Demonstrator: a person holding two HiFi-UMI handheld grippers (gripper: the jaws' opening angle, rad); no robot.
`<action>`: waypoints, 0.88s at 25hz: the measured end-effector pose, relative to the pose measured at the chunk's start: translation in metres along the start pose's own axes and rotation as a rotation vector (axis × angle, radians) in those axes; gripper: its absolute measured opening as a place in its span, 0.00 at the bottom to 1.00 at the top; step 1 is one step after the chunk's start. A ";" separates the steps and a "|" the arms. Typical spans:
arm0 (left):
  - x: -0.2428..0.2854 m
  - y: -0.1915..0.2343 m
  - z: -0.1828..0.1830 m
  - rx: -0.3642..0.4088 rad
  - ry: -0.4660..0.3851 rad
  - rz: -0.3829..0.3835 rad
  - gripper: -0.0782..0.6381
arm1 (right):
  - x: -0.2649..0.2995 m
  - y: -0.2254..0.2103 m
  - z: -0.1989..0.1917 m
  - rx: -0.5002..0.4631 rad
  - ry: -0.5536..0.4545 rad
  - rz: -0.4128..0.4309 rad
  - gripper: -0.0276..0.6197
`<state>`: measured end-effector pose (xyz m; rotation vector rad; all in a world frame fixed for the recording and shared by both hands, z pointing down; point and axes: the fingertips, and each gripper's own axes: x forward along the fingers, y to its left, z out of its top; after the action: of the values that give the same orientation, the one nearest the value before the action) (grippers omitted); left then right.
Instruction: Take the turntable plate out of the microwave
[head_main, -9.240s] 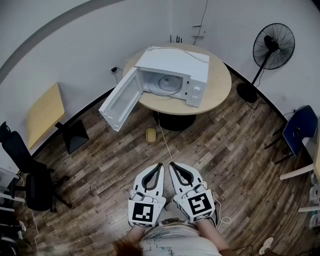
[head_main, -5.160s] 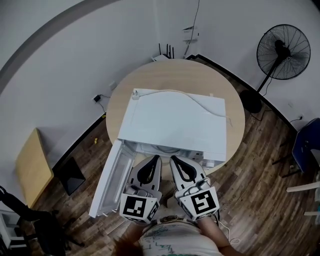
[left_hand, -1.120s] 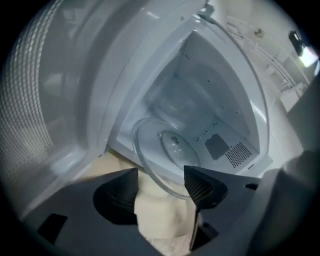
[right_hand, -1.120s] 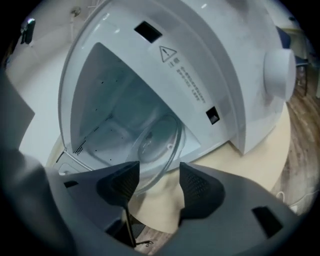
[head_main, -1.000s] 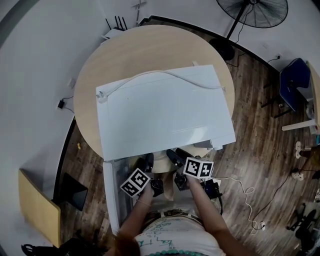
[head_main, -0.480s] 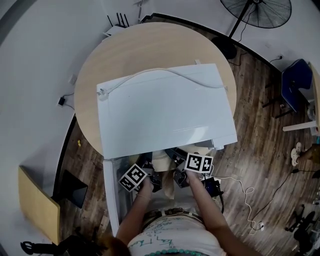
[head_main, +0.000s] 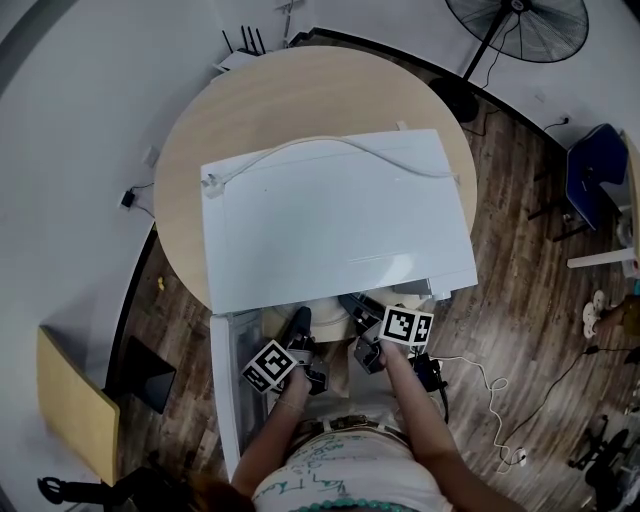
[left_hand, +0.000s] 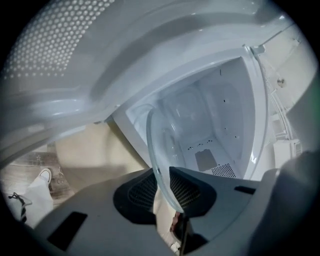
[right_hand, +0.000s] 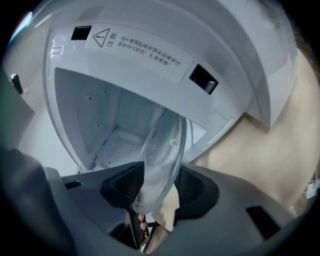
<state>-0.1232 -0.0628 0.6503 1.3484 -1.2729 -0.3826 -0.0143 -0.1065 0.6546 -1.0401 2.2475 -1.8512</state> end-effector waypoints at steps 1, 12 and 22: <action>-0.002 0.000 -0.002 0.004 0.004 -0.002 0.23 | -0.001 -0.002 0.001 0.006 -0.003 0.002 0.32; -0.026 0.005 -0.025 -0.019 0.043 -0.022 0.22 | -0.011 -0.014 0.013 0.033 -0.010 0.008 0.27; -0.034 0.014 -0.040 0.081 0.061 -0.022 0.26 | -0.014 -0.020 0.014 0.102 -0.008 0.026 0.13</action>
<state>-0.1077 -0.0111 0.6579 1.4328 -1.2353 -0.3055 0.0117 -0.1121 0.6636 -0.9955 2.1264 -1.9256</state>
